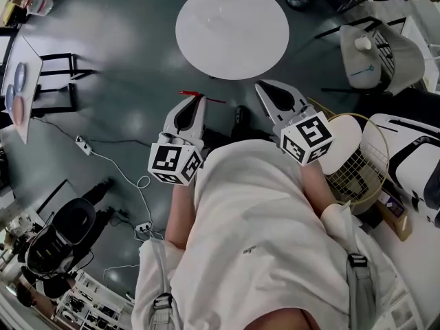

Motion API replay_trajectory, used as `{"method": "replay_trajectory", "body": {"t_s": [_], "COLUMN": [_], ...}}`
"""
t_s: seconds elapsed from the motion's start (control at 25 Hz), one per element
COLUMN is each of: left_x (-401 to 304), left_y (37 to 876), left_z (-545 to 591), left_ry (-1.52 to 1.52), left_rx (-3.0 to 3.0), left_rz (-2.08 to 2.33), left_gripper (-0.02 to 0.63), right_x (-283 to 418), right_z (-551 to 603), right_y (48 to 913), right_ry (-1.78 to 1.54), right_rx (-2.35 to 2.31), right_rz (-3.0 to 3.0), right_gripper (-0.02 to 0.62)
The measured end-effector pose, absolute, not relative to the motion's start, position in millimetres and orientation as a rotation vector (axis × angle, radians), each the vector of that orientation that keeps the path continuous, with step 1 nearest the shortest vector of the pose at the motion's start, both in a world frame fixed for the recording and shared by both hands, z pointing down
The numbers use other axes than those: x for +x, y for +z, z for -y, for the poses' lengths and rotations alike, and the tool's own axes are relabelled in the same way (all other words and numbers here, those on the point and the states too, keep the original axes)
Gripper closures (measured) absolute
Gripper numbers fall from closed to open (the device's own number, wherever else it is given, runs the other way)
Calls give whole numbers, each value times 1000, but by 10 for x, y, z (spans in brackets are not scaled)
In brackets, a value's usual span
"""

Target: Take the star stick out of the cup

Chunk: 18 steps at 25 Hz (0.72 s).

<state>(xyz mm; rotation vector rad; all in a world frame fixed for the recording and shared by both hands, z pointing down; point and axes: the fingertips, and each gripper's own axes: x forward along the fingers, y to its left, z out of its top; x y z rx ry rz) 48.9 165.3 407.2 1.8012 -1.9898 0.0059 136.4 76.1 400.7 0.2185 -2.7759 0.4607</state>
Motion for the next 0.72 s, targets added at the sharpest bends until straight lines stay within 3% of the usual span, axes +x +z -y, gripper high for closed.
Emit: {"method": "replay_trajectory", "body": {"t_s": [0.72], "left_x": [460], "left_y": [3999], "left_z": [-1452], "left_ry": [37], "left_rx": [1857], "left_rz": [1987], "left_gripper": [583], "right_x": [1441], "right_z": [-711], "right_y": [3968], "right_ry": [425], "right_rx": [240], "right_rz": [2786], "right_gripper": [589]}}
